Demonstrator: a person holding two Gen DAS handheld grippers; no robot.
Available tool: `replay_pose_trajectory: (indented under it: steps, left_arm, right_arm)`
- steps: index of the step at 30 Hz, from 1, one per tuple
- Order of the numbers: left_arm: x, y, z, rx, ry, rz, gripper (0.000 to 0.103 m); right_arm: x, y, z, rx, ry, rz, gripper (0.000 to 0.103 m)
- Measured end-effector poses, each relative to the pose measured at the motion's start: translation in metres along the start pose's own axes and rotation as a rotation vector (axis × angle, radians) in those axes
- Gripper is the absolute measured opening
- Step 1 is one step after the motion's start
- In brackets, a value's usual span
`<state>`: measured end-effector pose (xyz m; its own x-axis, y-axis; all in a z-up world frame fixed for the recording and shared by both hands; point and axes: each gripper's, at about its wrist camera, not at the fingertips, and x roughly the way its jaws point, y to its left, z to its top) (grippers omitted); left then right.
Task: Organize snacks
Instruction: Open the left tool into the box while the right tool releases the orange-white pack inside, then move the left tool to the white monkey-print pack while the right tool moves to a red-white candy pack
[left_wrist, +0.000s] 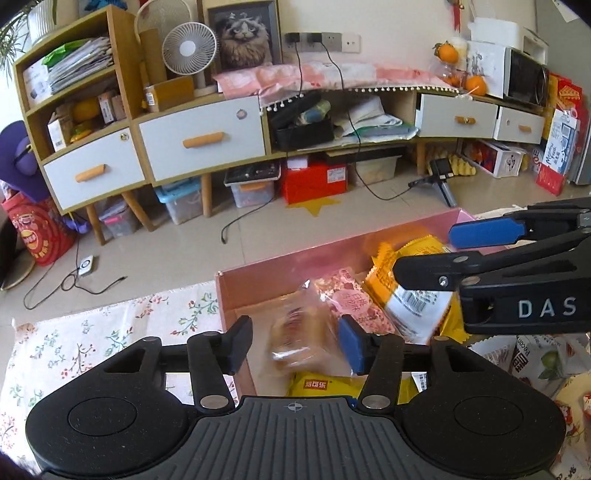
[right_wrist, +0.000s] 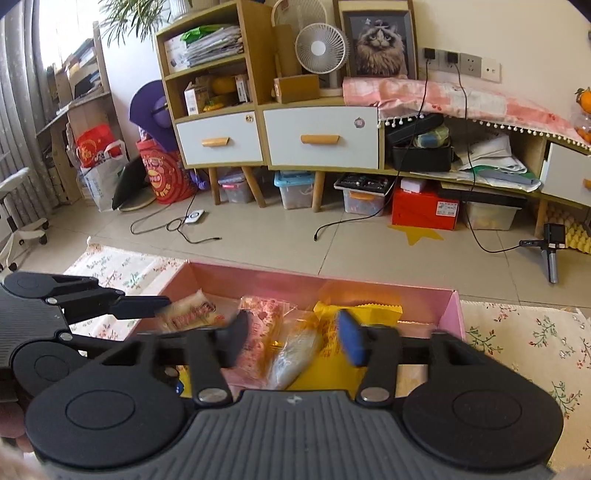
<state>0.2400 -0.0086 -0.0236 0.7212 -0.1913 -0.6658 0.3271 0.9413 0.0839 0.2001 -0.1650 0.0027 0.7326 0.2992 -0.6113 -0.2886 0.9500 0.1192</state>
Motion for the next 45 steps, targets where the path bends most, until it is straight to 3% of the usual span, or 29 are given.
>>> replay_pose_trajectory:
  steps: [4,26,33,45]
  left_arm:
    - [-0.004,-0.002,-0.001,0.012,0.003,0.002,0.056]
    - [-0.069,-0.029,-0.029,-0.010,0.012,-0.038,0.081]
    - [-0.093,-0.035,-0.049,-0.034,0.014,-0.053,0.091]
    - [-0.122,-0.049,-0.088,-0.030,0.039,-0.066,0.096]
  right_arm:
    - [-0.004,0.001,0.001,-0.008,0.002,-0.015,0.061]
    - [-0.064,0.014,-0.009,-0.104,-0.012,-0.025,0.093]
    - [-0.084,0.016,-0.024,-0.112,-0.006,-0.046,0.098]
    - [-0.115,0.010,-0.058,-0.031,0.008,-0.095,0.103]
